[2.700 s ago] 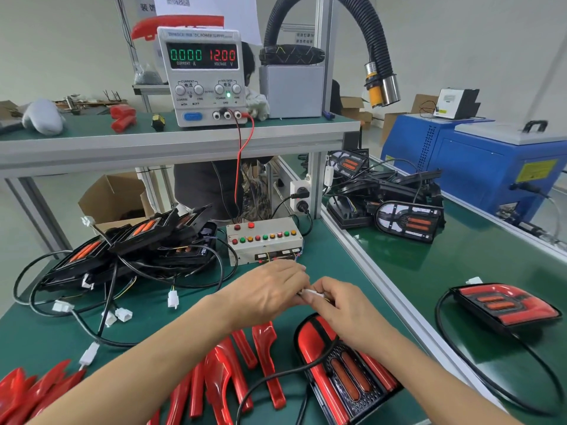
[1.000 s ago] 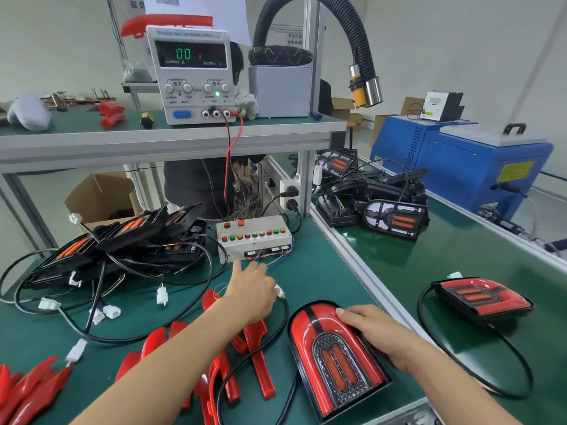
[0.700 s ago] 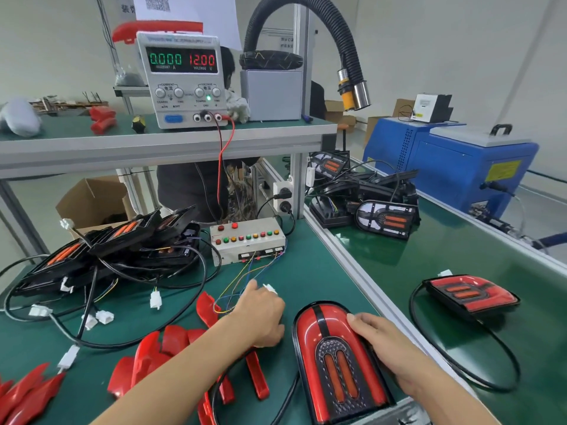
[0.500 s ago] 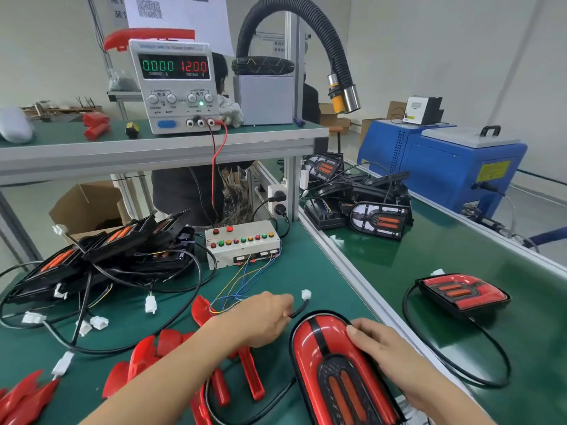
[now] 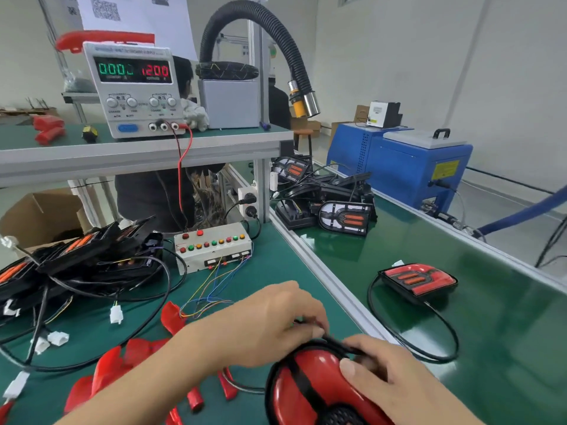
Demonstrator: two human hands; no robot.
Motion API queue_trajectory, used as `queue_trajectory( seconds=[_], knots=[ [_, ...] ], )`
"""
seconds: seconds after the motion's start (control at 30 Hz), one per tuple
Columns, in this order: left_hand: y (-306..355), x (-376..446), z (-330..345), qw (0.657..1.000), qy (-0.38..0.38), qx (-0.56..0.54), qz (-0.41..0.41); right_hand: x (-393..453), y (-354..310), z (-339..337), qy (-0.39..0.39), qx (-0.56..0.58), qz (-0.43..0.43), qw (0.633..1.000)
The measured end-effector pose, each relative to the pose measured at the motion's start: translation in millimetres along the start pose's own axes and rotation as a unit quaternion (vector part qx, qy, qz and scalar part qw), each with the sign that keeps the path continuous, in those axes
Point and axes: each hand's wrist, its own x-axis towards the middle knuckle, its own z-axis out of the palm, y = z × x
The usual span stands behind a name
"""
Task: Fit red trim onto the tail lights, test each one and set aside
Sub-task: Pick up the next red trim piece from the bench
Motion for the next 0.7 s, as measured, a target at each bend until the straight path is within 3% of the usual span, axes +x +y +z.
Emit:
queue_trajectory(
  seconds=[0.13,0.23,0.33,0.5,0.57,0.7],
  knots=[
    [15.7,-5.8,13.0,0.971,0.23,-0.066,-0.003,-34.9,11.5,-18.5,0.168,0.118,0.143,0.968],
    [24.3,-20.0,21.6,0.93,0.345,-0.121,-0.026,-53.9,33.0,-35.4,0.308,0.247,0.19,0.899],
    [29.6,-34.3,38.0,0.915,0.368,-0.165,-0.026,-48.8,53.6,-53.8,0.378,0.468,0.183,0.777],
    [39.7,-46.5,62.4,0.911,0.375,-0.165,-0.048,-23.1,93.5,-94.2,0.47,0.55,0.216,0.656],
    [47.7,-50.6,63.9,0.912,0.373,-0.164,-0.046,-15.5,112.9,-106.5,0.481,0.564,0.234,0.63],
    [37.6,-48.7,65.8,0.906,0.304,-0.277,-0.102,-2.9,140.3,-118.3,0.485,0.543,0.27,0.63]
  ],
)
